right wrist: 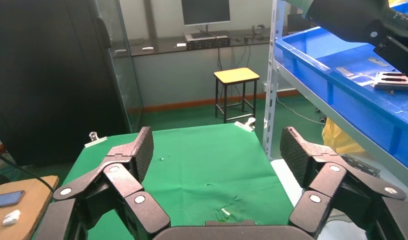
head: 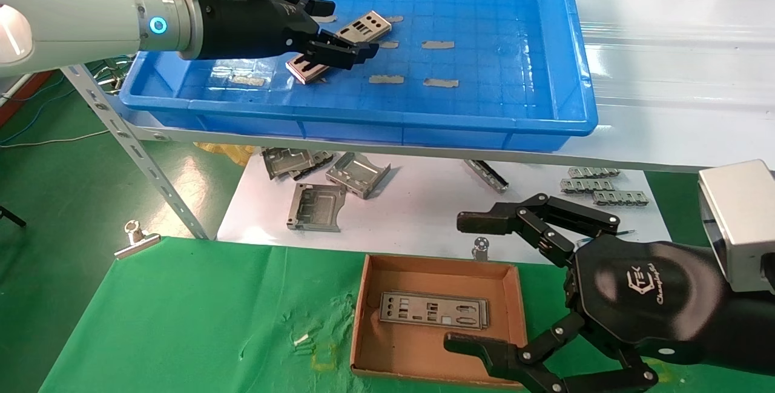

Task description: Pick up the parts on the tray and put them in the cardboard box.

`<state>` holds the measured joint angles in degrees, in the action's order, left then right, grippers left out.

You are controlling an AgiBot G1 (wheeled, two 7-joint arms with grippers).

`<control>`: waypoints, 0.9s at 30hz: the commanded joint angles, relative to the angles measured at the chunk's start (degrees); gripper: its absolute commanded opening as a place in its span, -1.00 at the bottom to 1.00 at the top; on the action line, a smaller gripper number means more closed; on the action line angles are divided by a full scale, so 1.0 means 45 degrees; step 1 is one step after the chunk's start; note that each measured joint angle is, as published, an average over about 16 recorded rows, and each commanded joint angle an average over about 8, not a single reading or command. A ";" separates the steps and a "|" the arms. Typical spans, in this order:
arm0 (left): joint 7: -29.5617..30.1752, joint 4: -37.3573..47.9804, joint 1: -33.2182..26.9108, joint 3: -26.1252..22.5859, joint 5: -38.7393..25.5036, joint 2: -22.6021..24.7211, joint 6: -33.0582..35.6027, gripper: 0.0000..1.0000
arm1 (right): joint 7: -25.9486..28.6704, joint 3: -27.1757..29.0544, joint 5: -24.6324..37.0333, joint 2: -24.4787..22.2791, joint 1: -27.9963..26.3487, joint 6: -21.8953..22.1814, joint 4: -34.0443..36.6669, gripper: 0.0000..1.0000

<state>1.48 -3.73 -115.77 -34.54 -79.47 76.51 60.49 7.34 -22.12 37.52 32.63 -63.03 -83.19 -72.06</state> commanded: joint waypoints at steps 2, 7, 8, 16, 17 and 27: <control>-0.0014 0.0075 0.0022 0.0004 0.0025 0.0019 -0.0002 -0.24 | 0.0000 0.0000 0.0000 0.0000 0.0000 0.0000 0.0000 1.00; 0.0082 0.0151 0.0084 0.0027 0.0086 0.0062 -0.0201 -1.00 | 0.0000 -0.0001 0.0000 0.0000 0.0000 0.0000 0.0000 1.00; 0.0113 0.0158 0.0096 0.0032 0.0099 0.0069 -0.0235 -1.00 | 0.0000 -0.0001 0.0000 0.0000 0.0000 0.0000 0.0000 1.00; 0.0416 0.0134 0.0173 0.0021 0.0153 0.0111 -0.0394 -1.00 | -0.0001 -0.0001 -0.0001 0.0000 0.0000 0.0000 0.0000 1.00; 0.0433 0.0113 0.0184 0.0018 0.0158 0.0115 -0.0414 -1.00 | -0.0001 -0.0001 -0.0001 0.0000 0.0000 0.0000 0.0000 1.00; 0.0311 -0.0197 0.0316 -0.0063 0.0173 0.0139 -0.0619 -1.00 | -0.0001 -0.0002 -0.0001 -0.0001 0.0000 0.0001 0.0000 1.00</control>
<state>3.02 -4.51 -114.37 -34.81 -78.66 77.12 57.84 7.34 -22.13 37.52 32.62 -63.03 -83.19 -72.06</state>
